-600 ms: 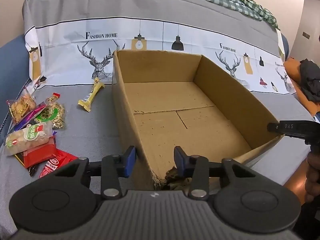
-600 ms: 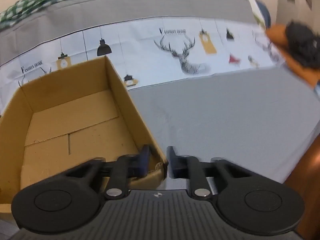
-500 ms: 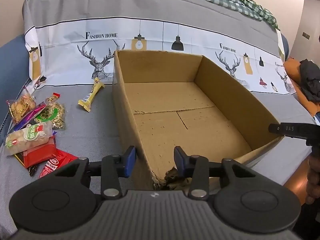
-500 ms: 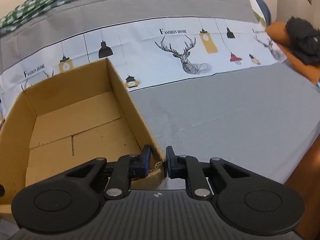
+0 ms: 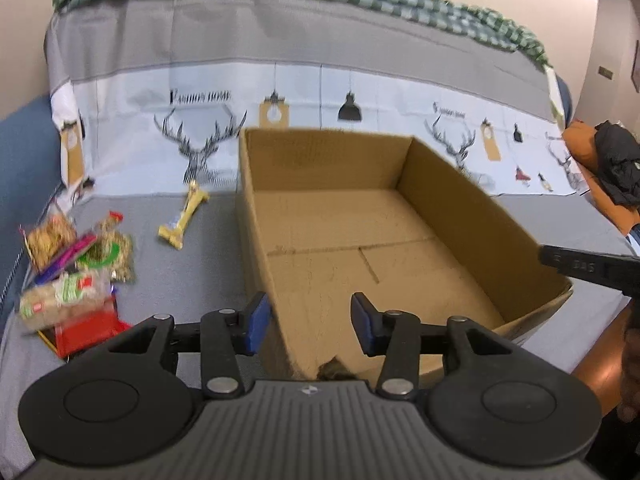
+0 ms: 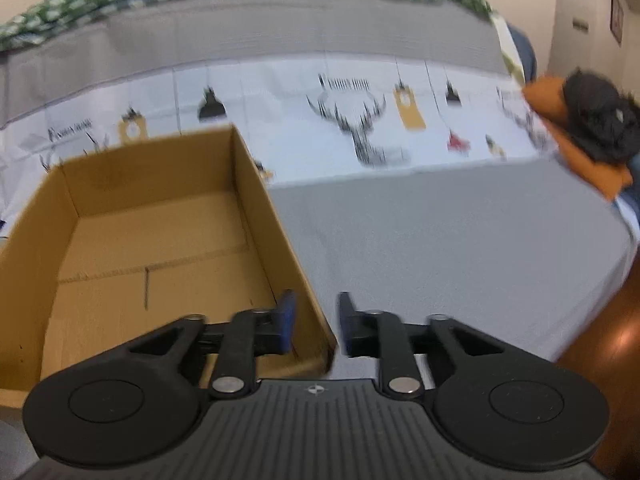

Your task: Organize snacks

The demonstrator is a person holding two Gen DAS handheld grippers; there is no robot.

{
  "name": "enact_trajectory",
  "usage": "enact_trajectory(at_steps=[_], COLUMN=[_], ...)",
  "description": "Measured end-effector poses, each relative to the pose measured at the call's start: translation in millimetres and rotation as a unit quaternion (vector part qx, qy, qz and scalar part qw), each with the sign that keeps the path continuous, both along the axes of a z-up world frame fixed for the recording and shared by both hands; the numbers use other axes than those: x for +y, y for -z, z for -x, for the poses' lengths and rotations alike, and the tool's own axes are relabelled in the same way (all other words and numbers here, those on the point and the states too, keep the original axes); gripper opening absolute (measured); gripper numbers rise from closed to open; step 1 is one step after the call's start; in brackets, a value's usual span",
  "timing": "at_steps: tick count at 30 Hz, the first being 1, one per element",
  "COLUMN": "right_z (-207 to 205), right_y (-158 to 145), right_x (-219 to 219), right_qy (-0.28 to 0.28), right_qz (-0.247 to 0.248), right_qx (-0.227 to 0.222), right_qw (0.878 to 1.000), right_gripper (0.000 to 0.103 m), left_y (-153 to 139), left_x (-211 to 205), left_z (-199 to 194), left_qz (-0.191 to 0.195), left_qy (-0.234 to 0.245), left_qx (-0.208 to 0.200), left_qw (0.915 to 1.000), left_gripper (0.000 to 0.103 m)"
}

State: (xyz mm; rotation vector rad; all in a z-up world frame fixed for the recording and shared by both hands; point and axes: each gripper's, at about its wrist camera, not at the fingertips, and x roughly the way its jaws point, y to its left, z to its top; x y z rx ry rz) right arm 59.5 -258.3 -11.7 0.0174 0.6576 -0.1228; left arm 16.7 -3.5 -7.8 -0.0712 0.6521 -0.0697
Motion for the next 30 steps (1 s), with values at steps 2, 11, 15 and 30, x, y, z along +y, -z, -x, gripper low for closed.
enact_trajectory(at_steps=[2,11,15,30], right_z=[4.1,13.0,11.9,11.2], right_y=[-4.7,-13.2,-14.1,-6.9], right_x=[8.5,38.2,46.2,46.6], right_qy=[-0.014,-0.091,-0.106,-0.110], right_qz=[0.015,-0.002,0.004,0.007], right_qx=[-0.030,-0.063,-0.047,-0.032], right_qw=[0.999,0.994,0.993,0.993], right_gripper=[0.058,0.074,0.074,0.069], left_y=[-4.0,-6.8,-6.3,-3.1], left_x=[-3.3,-11.7,-12.7,-9.0], left_z=[3.7,7.1,7.0,5.2], left_qz=[0.002,0.032,0.034,0.051], left_qy=[0.011,0.041,0.047,0.057], left_qx=[-0.016,-0.030,-0.031,-0.018], left_qw=[0.9998,0.9982,0.9978,0.9970], left_gripper=[0.050,0.058,0.058,0.058])
